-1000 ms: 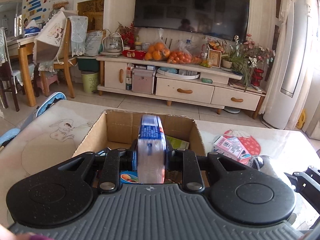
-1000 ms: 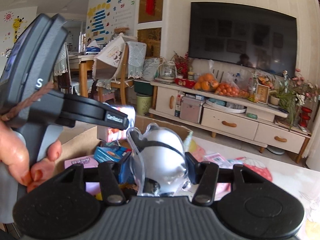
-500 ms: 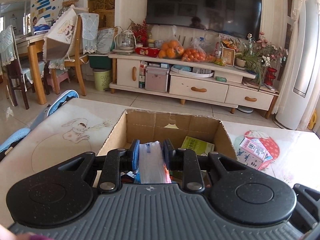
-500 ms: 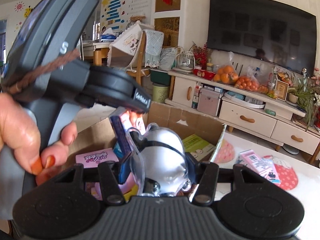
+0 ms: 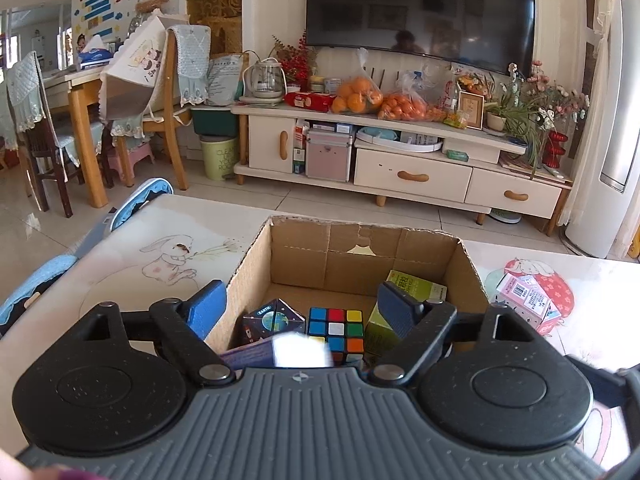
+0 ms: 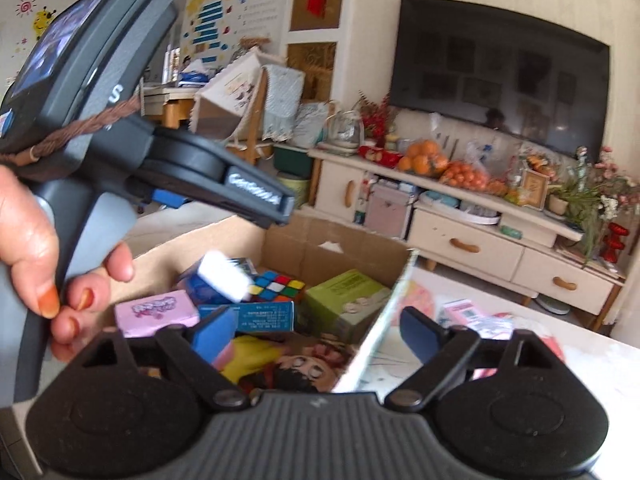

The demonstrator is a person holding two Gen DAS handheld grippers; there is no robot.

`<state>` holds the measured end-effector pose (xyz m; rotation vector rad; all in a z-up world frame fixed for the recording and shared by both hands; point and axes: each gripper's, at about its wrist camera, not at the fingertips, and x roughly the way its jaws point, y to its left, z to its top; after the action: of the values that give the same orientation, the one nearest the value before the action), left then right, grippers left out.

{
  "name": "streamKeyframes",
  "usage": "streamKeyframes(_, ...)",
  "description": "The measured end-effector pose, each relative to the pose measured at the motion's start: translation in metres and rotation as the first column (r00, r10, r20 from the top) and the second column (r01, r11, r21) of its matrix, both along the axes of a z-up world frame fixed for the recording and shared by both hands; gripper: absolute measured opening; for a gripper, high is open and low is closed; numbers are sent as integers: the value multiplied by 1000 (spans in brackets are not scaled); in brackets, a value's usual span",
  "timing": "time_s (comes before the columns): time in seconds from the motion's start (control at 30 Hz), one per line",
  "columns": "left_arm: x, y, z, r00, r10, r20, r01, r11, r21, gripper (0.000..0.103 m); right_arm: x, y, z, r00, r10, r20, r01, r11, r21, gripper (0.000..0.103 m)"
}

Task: Organize rigid objects
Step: 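Move both open grippers back to the two pink boxes on the table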

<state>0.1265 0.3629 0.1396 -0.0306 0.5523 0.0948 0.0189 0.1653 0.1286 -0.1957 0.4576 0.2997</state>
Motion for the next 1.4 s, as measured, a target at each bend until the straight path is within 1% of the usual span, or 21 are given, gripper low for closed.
streamKeyframes(0.33,-4,-8,1,1000,-3,3,3,1000,12,103,-3,-31,0,994,-101,29,100,995,16,96)
streamKeyframes(0.4,-6,-10,2,1000,-8,7,8,1000,15,103,-5,-37,-1,993,-114,33,113,993,22,99)
streamKeyframes(0.53,-8,-15,1,1000,-19,12,19,1000,20,103,-5,-46,-5,991,-130,28,129,991,27,100)
streamKeyframes(0.83,-7,-23,-1,999,-51,10,51,997,56,103,-7,-64,-15,988,-153,13,153,988,31,102)
streamKeyframes(1.17,-5,-27,-3,998,-57,-2,57,996,74,103,-7,-86,-26,984,-180,-5,180,983,30,102)
streamKeyframes(1.4,-7,-33,-5,997,-79,-11,80,992,94,103,-4,-106,-34,979,-204,-21,205,978,42,102)
